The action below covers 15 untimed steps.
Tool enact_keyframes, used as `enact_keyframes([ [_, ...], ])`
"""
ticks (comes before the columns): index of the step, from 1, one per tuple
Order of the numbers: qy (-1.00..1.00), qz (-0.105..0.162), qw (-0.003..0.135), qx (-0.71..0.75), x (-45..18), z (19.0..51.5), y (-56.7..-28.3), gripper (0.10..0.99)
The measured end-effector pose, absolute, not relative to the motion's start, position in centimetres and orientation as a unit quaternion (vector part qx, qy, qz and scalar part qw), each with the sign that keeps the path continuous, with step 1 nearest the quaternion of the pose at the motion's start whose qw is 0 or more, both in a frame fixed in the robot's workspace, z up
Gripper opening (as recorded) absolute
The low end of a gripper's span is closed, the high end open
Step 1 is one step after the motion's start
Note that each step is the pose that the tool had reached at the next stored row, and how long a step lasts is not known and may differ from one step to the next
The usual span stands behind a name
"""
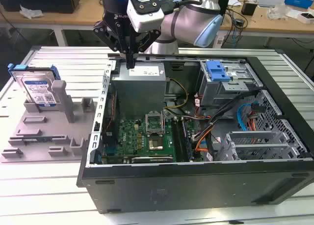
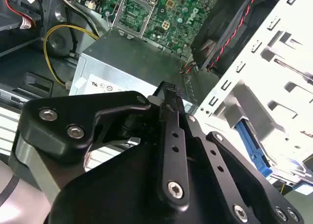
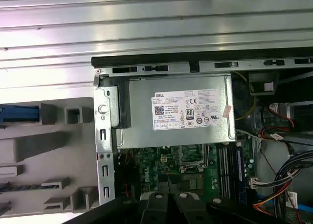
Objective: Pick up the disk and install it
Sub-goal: 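Reach for the disk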
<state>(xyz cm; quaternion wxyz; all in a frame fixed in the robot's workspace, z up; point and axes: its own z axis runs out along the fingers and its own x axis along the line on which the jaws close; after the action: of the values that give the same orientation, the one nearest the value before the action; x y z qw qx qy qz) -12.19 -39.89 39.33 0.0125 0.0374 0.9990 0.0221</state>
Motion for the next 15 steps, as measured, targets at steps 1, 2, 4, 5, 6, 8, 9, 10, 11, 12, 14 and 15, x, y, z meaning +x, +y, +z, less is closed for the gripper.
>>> enact_keyframes([
  [1, 0.999, 0.022, 0.012, 0.037, -12.19, 39.33, -39.89, 0.106],
  [2, 0.999, 0.022, 0.012, 0.037, -12.19, 39.33, -39.89, 0.106],
  [4, 0.999, 0.022, 0.012, 0.037, -12.19, 39.33, -39.89, 0.106],
  [5, 0.999, 0.022, 0.012, 0.037, -12.19, 39.33, -39.89, 0.106],
  [6, 0.999, 0.022, 0.012, 0.037, -12.19, 39.33, -39.88, 0.106],
  [8, 0.999, 0.022, 0.012, 0.037, -12.19, 39.33, -39.89, 0.106],
  [9, 0.999, 0.022, 0.012, 0.037, -12.19, 39.33, -39.89, 0.106],
  [10, 0.999, 0.022, 0.012, 0.037, -12.21, 39.33, -39.88, 0.106],
  [11, 0.999, 0.022, 0.012, 0.038, -12.28, 39.33, -39.87, 0.106],
  [12, 0.999, 0.022, 0.012, 0.037, -12.35, 39.32, -39.85, 0.106],
  [14, 0.999, 0.022, 0.012, 0.038, -12.92, 39.29, -39.70, 0.106],
  [15, 0.999, 0.022, 0.012, 0.038, -13.17, 39.28, -39.64, 0.106],
])
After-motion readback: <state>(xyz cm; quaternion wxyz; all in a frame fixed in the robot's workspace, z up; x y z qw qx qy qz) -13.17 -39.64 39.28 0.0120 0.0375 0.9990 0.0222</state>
